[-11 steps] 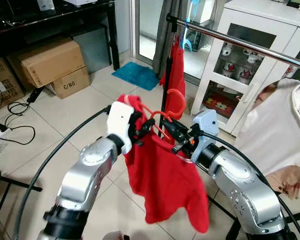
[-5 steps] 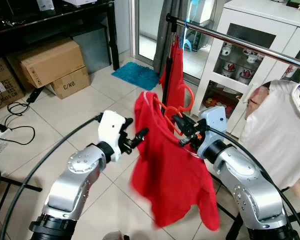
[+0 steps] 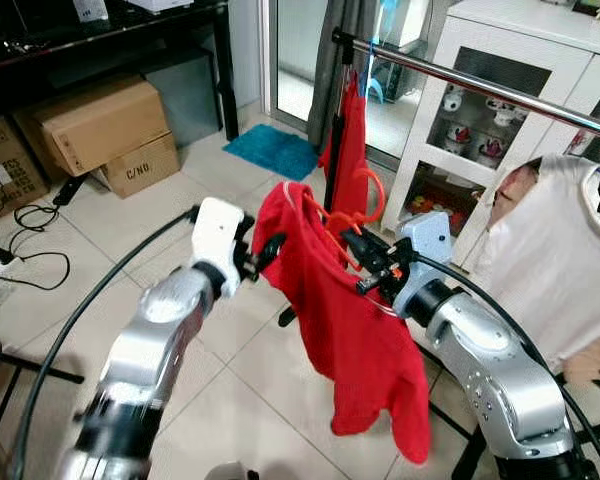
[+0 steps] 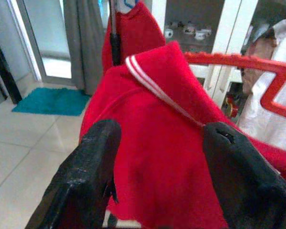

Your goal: Hang hanger

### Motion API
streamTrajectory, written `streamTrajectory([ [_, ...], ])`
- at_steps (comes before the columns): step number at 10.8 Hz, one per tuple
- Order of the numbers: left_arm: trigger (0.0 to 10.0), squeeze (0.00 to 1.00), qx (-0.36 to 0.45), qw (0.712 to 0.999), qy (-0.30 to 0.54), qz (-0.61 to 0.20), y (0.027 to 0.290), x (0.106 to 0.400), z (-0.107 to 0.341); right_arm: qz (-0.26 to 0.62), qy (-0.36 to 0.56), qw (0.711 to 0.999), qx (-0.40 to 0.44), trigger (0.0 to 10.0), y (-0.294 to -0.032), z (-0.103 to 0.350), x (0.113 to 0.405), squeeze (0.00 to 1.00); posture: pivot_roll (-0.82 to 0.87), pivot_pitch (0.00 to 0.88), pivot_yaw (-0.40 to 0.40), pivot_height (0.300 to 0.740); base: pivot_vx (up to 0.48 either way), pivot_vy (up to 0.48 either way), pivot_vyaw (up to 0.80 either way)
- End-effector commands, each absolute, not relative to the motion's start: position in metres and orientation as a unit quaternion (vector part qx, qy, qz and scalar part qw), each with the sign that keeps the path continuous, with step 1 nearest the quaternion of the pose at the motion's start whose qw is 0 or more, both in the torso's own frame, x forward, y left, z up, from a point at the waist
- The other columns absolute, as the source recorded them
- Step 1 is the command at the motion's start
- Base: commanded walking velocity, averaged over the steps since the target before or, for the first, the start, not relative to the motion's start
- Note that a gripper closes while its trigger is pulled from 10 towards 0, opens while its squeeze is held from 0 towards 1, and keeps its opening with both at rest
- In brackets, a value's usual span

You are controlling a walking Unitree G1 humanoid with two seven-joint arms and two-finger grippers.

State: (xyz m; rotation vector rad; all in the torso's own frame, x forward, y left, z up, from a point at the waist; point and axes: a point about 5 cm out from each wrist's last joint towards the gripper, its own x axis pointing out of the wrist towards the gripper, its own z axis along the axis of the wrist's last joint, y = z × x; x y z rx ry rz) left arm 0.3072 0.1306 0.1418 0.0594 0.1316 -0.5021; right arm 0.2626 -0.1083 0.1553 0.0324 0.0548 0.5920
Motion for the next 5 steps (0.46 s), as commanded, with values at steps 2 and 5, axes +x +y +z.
streamTrajectory([
  [2,10.0,0.00,0.030,0.955,0.049,-0.291,0.121,0.308,0.147,0.304,-0.020,0.952,0.016,0.0,-0.105,0.173,0.262,0.00,-0.03,0.000,0.002,0.740,0.000,0.000,0.00],
  [5,10.0,0.00,0.031,0.946,0.060,-0.317,0.113,0.305,0.140,0.306,-0.023,0.951,0.018,0.0,-0.104,0.173,0.260,0.00,-0.03,0.000,0.006,0.740,0.000,0.000,0.00],
])
